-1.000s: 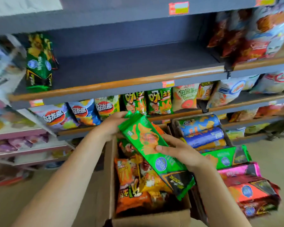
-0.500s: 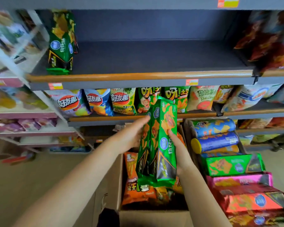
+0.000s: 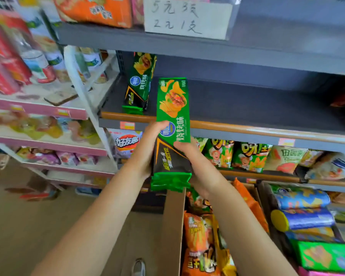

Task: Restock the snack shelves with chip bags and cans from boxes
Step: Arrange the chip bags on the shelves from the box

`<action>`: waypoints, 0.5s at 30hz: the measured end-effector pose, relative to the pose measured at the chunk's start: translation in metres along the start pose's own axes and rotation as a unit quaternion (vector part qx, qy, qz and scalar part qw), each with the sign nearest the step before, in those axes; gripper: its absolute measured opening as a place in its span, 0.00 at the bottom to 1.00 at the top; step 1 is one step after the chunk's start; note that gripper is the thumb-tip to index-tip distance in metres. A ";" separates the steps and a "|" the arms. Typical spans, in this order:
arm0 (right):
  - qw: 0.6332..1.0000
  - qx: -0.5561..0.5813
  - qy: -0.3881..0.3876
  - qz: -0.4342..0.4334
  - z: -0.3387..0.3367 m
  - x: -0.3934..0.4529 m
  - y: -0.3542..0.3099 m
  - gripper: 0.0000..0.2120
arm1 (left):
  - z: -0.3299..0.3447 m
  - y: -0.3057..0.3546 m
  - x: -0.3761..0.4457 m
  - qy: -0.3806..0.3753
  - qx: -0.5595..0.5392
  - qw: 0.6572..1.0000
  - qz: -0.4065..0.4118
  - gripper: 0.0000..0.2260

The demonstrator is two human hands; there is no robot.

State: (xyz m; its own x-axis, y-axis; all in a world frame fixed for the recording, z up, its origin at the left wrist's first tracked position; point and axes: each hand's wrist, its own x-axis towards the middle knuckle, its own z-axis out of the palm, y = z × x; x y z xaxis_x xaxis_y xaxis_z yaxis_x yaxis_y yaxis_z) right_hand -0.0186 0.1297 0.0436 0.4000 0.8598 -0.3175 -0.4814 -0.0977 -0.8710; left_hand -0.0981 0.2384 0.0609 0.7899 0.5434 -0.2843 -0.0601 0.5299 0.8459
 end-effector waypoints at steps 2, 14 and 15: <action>0.999 0.022 -0.016 -0.024 0.023 0.019 -0.013 0.24 | -0.015 0.033 0.012 0.005 0.019 1.000 0.012 0.14; 0.981 -0.083 0.143 -0.101 0.089 0.179 -0.083 0.23 | -0.097 0.117 0.129 0.058 0.137 0.976 0.160 0.26; 0.974 -0.105 0.169 -0.111 0.088 0.185 -0.085 0.20 | -0.098 0.118 0.136 0.066 0.151 0.971 0.175 0.26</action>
State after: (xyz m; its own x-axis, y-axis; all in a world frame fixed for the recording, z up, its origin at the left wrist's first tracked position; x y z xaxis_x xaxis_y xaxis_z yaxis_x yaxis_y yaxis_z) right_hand 0.0277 0.3412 0.0924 0.7267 0.6608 -0.1877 -0.1979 -0.0603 -0.9784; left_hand -0.0575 0.4381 0.0780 0.6670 0.7450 0.0069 -0.1146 0.0935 0.9890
